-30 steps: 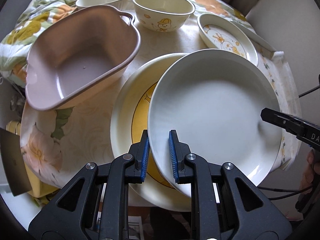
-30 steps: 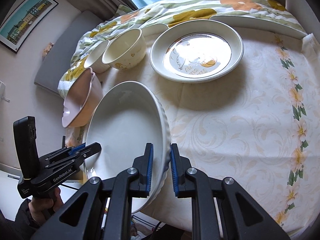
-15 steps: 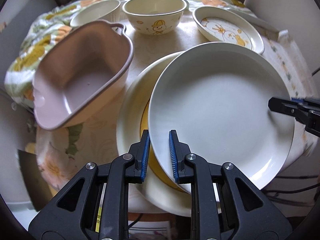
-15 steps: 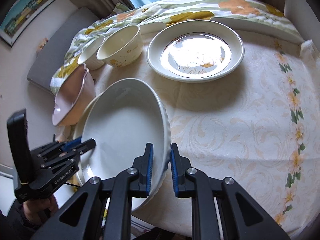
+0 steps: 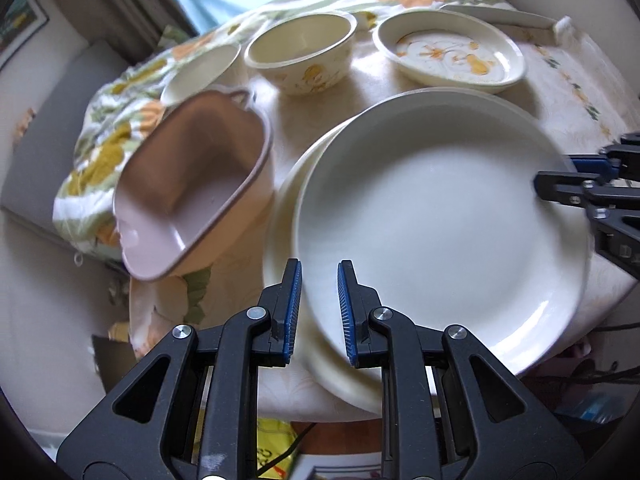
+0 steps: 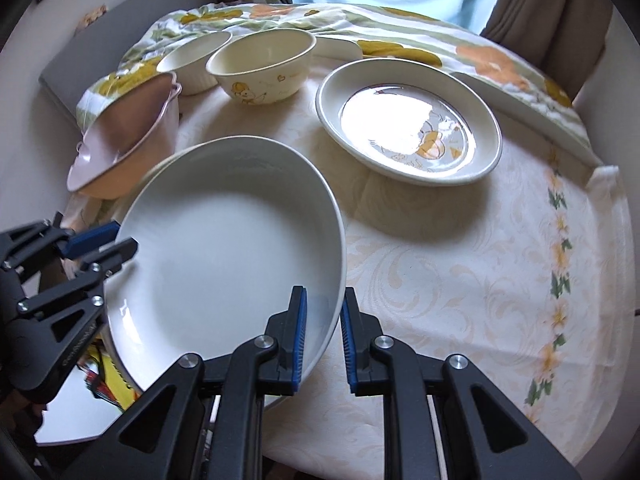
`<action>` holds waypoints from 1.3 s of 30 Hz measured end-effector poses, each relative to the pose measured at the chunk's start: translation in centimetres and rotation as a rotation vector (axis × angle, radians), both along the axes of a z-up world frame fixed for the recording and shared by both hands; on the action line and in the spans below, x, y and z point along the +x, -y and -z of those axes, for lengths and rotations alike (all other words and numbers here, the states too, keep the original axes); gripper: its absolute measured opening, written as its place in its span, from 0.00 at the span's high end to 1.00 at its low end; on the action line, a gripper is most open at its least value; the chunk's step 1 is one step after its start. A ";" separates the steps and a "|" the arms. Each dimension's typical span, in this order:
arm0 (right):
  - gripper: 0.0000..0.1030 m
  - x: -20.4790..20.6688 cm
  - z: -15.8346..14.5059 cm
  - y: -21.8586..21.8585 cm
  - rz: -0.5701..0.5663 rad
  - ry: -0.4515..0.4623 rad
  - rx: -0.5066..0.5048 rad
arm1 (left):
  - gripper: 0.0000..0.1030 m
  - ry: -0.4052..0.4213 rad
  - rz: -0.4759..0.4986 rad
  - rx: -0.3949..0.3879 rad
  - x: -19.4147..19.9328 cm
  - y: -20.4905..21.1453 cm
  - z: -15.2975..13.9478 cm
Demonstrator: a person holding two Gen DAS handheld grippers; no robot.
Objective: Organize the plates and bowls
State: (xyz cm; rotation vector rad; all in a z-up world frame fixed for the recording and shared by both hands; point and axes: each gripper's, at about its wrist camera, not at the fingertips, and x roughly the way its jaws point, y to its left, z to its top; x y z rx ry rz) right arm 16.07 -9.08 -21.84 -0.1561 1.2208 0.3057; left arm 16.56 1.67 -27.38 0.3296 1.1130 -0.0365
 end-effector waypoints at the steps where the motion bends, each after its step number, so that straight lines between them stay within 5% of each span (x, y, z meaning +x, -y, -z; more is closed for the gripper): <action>1: 0.85 0.0 0.0 -0.1 -0.001 0.001 -0.007 | 0.84 -0.008 0.005 0.002 0.0 0.3 0.2; 13: 0.84 -0.1 0.1 -0.1 0.019 -0.004 0.016 | 0.84 -0.033 -0.056 -0.061 -0.3 -0.9 0.5; 18: 0.84 -0.2 -1.3 1.2 0.053 -0.007 0.107 | 0.84 -0.034 -0.072 -0.092 0.1 -1.0 -1.0; 19: 0.80 -0.3 -1.6 1.5 0.059 -0.004 0.117 | 0.84 -0.038 -0.079 -0.102 0.3 -1.0 -1.5; 21: 0.54 -0.7 -2.7 2.4 0.076 0.024 0.128 | 0.84 -0.029 -0.081 -0.117 0.5 -1.0 -2.5; 22: 0.27 -0.9 -3.2 2.8 0.083 0.034 0.142 | 0.84 -0.026 -0.078 -0.119 0.7 -1.0 -2.9; 23: 0.16 -1.1 -3.6 3.2 0.092 0.046 0.161 | 0.83 -0.024 -0.072 -0.119 0.8 -0.8 -3.4; 24: 0.16 -1.4 -4.2 3.8 0.103 0.062 0.184 | 0.82 -0.018 -0.059 -0.132 0.9 -0.6 -3.9; 26: 0.16 -2.0 -5.3 4.9 0.122 0.088 0.206 | 0.77 0.002 -0.040 -0.150 1.0 -0.2 -4.9; 27: 0.16 -2.2 -5.6 5.3 0.131 0.096 0.209 | 0.61 0.010 -0.031 -0.151 1.0 0.0 -5.3; 28: 0.16 -2.4 -6.1 5.9 0.142 0.106 0.219 | 0.24 0.025 -0.020 -0.152 1.1 0.3 -5.8; 29: 0.16 -2.6 -6.4 6.3 0.151 0.114 0.227 | 0.06 0.041 -0.013 -0.161 1.1 0.5 -6.3; 30: 0.16 -2.9 -6.9 6.8 0.167 0.129 0.236 | 0.00 0.070 -0.007 -0.179 1.0 0.6 -7.0; 35: 0.02 -3.3 -8.7 8.2 0.207 0.193 0.250 | 0.00 0.083 0.045 -0.230 1.5 1.7 -8.7; 39: 0.02 -3.0 -10.3 9.8 0.229 0.234 0.238 | 0.00 0.092 0.078 -0.273 2.6 2.5 -9.8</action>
